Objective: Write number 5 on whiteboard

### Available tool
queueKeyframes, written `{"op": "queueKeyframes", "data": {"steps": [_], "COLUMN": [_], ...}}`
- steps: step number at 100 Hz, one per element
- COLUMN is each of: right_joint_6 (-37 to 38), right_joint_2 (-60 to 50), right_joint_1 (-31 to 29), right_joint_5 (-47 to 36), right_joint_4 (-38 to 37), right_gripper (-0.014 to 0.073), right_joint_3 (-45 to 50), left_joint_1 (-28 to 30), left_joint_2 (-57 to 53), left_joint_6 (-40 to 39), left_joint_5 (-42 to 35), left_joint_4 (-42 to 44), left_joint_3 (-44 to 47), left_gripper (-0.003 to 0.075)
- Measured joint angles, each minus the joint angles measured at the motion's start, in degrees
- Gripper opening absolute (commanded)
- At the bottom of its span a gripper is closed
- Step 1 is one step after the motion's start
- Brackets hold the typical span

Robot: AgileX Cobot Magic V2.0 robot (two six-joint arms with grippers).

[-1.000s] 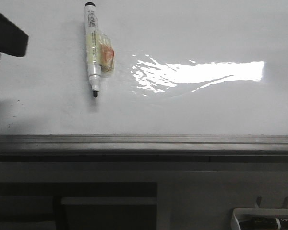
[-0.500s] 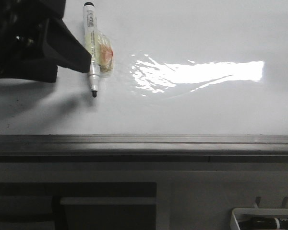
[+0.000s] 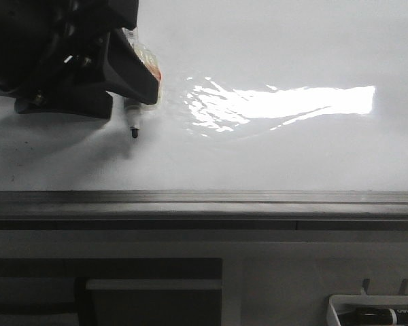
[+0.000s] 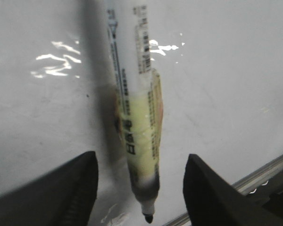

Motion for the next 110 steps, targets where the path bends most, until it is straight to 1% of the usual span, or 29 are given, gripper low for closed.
{"op": "queueKeyframes", "data": {"steps": [8,13,20,27,29,40,47,57,62,67,76,81,88,93,100,110], "right_joint_6": [0.0,0.0,0.0,0.0,0.0,0.0,0.0,-0.14,-1.39,-3.46,-8.5,-11.58,-14.82,-16.04,-16.94,-17.48], "right_joint_2": [0.0,0.0,0.0,0.0,0.0,0.0,0.0,0.0,0.0,0.0,1.48,2.93,5.44,7.3,9.82,13.07], "right_joint_1": [0.0,0.0,0.0,0.0,0.0,0.0,0.0,0.28,1.09,2.56,7.41,11.1,17.12,21.9,27.1,32.09], "right_joint_5": [0.0,0.0,0.0,0.0,0.0,0.24,0.73,1.22,1.22,0.96,0.64,0.64,0.64,0.17,-1.65,-4.34], "right_joint_4": [0.0,0.0,0.0,0.0,0.0,0.0,0.14,0.64,0.98,2.05,5.43,7.08,8.3,8.42,8.42,8.42], "right_gripper": [0.0408,0.0408,0.0408,0.0408,0.0408,0.0408,0.0408,0.0408,0.0408,0.0405,0.0387,0.0381,0.0381,0.0381,0.0381,0.0381], "right_joint_3": [0.0,0.0,0.0,0.0,0.0,0.0,0.0,0.0,0.0,0.0,-0.26,-0.78,-1.47,-1.83,-2.28,-2.82], "left_joint_1": [-0.15,-0.25,-0.39,-0.39,-0.39,-0.39,-0.39,-0.16,-0.17,-0.17,-0.17,-0.17,-0.17,-0.17,-0.17,-0.17], "left_joint_2": [1.05,1.67,2.21,2.76,2.84,2.85,2.5,0.71,-1.13,-2.86,-5.42,-6.41,-7.35,-8.06,-8.89,-9.89], "left_joint_6": [0.0,0.0,0.0,0.0,0.0,0.0,0.15,1.85,4.15,7.59,12.97,16.89,21.74,24.64,28.7,34.27], "left_joint_5": [0.51,0.9,1.29,1.73,1.85,2.51,3.63,6.93,10.09,14.84,22.86,27.91,32.42,34.24,34.99,35.24], "left_joint_4": [-1.69,-2.92,-4.31,-4.75,-4.86,-4.99,-3.63,3.14,7.27,11.55,19.05,22.23,25.59,27.07,28.04,28.13], "left_joint_3": [-0.23,-0.32,-0.45,-0.45,-0.45,-0.45,-0.45,-0.11,-0.11,-0.11,-0.11,-0.11,-0.11,-0.11,-0.11,-0.11], "left_gripper": [0.0288,0.0231,0.0127,-0.0005,-0.0022,-0.002,-0.002,-0.002,-0.002,-0.002,-0.002,-0.002,-0.002,-0.002,-0.002,-0.002]}}
